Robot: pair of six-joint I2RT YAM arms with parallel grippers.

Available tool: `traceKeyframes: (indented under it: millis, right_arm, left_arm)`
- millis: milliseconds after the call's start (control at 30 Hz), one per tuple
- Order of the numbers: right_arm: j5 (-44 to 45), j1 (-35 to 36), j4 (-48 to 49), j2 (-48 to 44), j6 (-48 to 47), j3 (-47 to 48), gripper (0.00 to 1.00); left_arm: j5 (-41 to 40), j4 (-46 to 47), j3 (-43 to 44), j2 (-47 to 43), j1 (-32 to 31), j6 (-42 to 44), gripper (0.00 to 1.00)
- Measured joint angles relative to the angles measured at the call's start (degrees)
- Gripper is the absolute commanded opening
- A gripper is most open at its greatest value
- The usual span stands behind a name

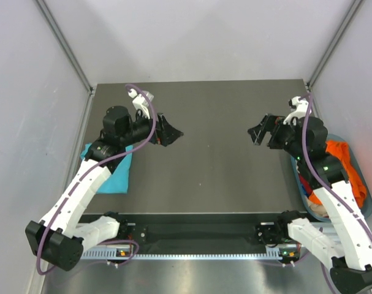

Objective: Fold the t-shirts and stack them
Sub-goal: Reset both grippers

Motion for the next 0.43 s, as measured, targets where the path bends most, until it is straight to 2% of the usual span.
traceKeyframes:
  millis: [433]
  right_arm:
    - [-0.02,0.00,-0.07,-1.62,0.20,0.00,1.00]
  left_arm:
    - [-0.07,0.04,0.02,-0.79,0.00,-0.11,0.99]
